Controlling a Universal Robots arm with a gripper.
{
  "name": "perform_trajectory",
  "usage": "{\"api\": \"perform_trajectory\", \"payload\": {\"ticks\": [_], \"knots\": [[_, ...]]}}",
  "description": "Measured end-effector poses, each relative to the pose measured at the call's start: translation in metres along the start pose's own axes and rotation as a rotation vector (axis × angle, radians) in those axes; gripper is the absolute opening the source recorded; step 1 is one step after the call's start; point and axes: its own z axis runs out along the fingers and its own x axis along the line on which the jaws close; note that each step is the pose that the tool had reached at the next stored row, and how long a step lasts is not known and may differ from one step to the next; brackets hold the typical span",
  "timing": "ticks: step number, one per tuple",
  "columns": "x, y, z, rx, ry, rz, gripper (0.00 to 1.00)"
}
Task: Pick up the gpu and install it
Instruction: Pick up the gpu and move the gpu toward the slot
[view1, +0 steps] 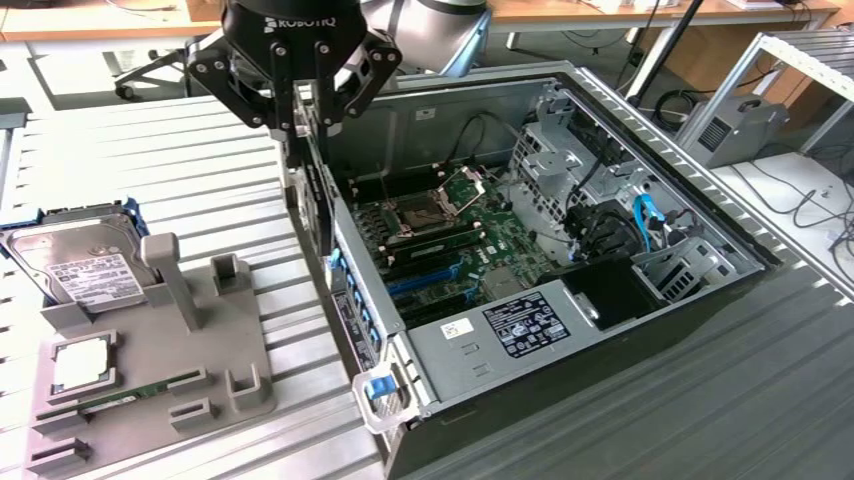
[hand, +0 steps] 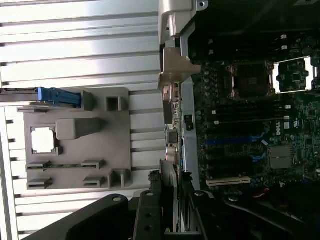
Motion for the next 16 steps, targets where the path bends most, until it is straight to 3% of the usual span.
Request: {"api": "perform_trajectory", "payload": {"ticks": [16], "knots": [[-0.0095, 0.0007, 0.0015, 0.0034, -0.0002, 0.0, 0.26]]}}
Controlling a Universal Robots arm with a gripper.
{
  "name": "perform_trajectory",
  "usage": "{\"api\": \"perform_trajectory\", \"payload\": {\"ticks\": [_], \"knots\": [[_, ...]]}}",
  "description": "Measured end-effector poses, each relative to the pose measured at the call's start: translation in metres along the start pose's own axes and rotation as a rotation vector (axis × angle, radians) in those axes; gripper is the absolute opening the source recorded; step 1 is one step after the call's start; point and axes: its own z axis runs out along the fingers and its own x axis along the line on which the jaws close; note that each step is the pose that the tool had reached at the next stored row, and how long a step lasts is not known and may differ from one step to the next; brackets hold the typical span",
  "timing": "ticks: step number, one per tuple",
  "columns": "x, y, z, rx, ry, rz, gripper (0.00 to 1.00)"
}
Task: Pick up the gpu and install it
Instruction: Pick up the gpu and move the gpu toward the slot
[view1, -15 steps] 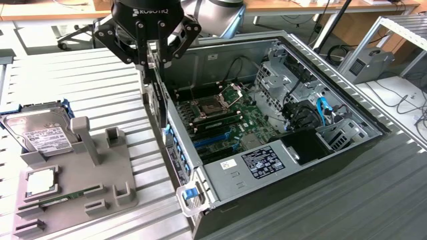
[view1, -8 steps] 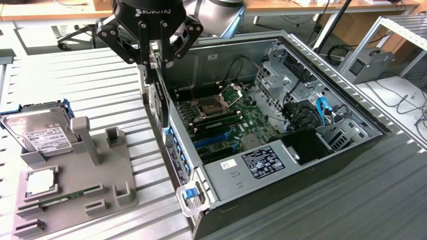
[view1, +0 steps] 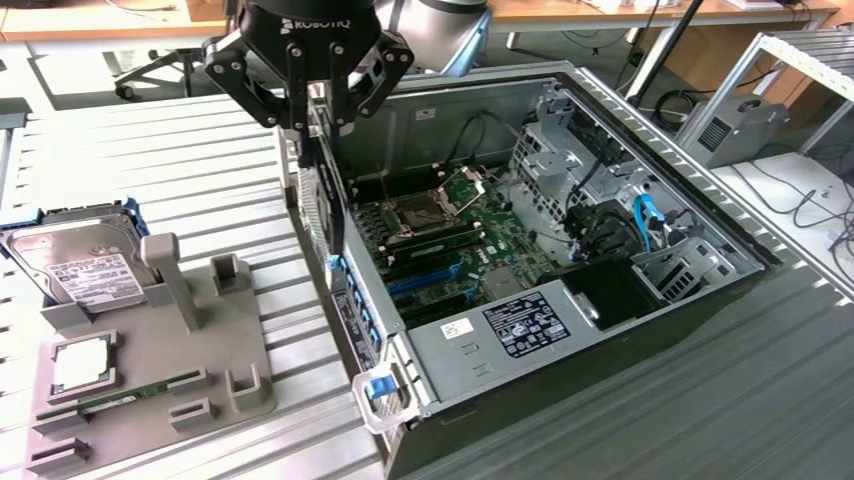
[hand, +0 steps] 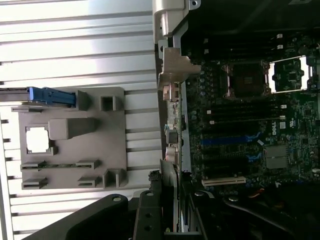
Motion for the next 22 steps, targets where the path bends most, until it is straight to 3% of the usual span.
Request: {"api": "perform_trajectory", "payload": {"ticks": [22], "knots": [[-0.012, 0.0009, 0.0019, 0.0044, -0.0003, 0.0, 0.26]]}}
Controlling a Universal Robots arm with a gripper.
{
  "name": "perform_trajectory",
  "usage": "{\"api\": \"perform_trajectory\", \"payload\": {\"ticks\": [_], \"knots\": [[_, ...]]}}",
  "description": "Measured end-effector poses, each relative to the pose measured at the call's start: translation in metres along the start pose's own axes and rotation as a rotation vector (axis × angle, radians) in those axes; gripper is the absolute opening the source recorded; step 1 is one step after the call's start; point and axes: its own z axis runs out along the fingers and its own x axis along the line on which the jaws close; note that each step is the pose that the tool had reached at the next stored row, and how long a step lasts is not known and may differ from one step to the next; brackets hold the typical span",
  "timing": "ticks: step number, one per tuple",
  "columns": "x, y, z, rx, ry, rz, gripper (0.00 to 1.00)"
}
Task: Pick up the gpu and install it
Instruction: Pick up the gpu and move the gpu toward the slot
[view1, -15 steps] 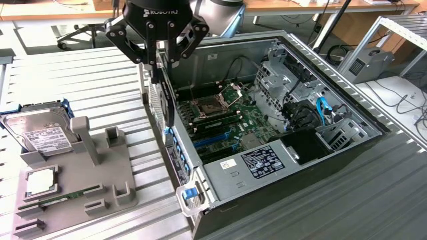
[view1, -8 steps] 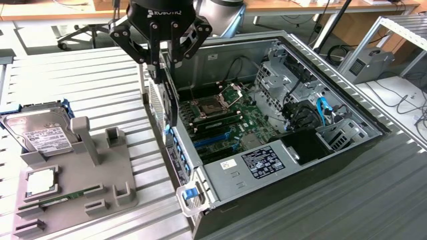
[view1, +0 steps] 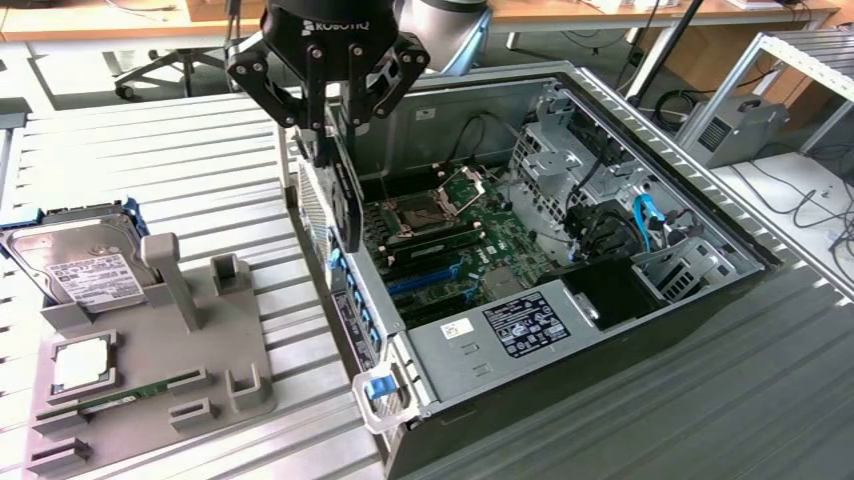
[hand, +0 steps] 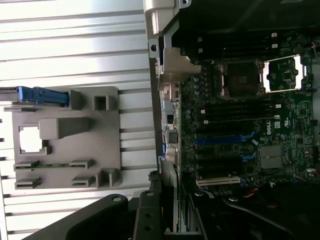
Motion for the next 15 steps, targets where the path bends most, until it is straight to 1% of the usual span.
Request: {"api": "perform_trajectory", "payload": {"ticks": [15], "knots": [[-0.0095, 0.0007, 0.0014, 0.0049, -0.0004, 0.0, 0.26]]}}
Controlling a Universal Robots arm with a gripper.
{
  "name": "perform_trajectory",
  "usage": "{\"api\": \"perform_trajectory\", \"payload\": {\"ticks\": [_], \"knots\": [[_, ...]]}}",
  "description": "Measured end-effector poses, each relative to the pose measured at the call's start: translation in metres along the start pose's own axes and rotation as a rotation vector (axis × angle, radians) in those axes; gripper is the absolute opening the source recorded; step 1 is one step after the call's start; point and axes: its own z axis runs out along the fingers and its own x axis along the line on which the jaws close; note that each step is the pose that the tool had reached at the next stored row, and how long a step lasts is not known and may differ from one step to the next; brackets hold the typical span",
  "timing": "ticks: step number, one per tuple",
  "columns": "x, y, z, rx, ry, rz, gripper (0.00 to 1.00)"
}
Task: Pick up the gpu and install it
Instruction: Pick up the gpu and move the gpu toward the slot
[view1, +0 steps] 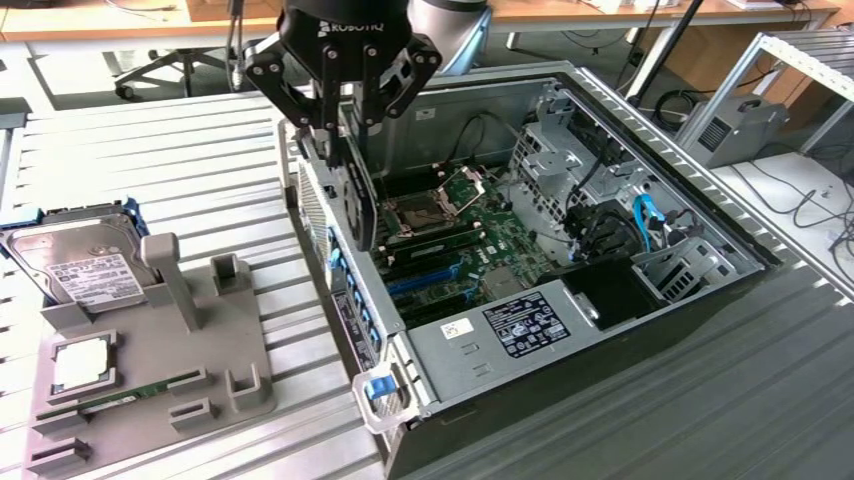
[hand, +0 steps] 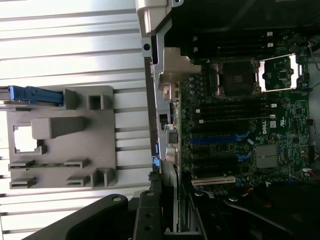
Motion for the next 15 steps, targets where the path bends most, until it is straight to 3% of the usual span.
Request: {"api": "perform_trajectory", "payload": {"ticks": [15], "knots": [[-0.013, 0.0009, 0.0021, 0.0046, -0.0003, 0.0, 0.26]]}}
